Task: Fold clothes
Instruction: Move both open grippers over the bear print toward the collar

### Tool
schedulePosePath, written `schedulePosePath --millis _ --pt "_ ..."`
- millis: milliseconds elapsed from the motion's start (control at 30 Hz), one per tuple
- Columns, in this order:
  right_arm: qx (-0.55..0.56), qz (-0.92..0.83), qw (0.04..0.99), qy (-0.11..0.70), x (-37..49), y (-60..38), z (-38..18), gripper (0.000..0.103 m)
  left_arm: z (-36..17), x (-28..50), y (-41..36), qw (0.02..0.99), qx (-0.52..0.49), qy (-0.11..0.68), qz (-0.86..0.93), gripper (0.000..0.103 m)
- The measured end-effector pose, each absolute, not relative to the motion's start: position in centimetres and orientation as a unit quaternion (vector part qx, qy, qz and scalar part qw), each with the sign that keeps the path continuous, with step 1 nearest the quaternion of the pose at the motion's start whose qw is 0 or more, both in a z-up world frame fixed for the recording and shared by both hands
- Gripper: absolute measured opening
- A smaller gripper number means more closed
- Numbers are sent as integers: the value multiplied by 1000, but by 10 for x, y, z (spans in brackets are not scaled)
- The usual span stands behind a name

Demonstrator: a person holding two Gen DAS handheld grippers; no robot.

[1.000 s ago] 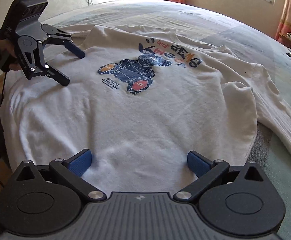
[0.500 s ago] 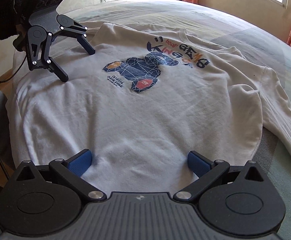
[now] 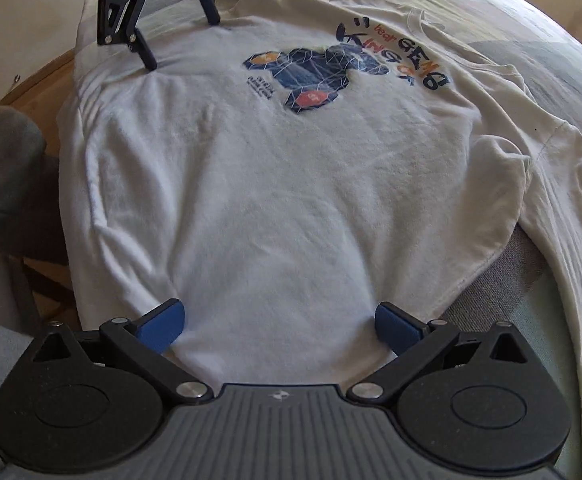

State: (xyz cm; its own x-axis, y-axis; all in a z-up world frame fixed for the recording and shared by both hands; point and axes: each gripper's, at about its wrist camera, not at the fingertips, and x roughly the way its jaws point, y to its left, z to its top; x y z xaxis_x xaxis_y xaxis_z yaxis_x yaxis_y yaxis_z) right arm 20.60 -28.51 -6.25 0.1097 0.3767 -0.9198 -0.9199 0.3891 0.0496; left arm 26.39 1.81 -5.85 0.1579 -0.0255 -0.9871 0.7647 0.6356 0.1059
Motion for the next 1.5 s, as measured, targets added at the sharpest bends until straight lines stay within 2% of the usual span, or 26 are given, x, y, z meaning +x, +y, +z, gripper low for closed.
schedulePosePath --millis 67,233,367,500,767,1167,1500 --pt "-301 480 670 479 214 -297 -49 103 -41 268 7 719 295 561 -286 101" --pt "-255 469 734 420 256 -287 -21 103 -29 293 -26 772 228 509 -306 102" --pt "-218 452 780 373 303 -234 -36 103 -44 318 -34 788 199 488 -320 102" --pt "-191 434 782 405 335 -199 -66 103 -72 329 -9 780 165 515 -316 101" --pt "-213 393 783 432 313 -249 -73 103 -74 310 70 797 107 518 -292 102" --pt "-190 329 807 452 306 -250 -75 103 -72 303 93 807 69 517 -277 102" --pt "-175 330 828 418 298 -257 -79 103 -71 307 91 814 25 536 -221 102"
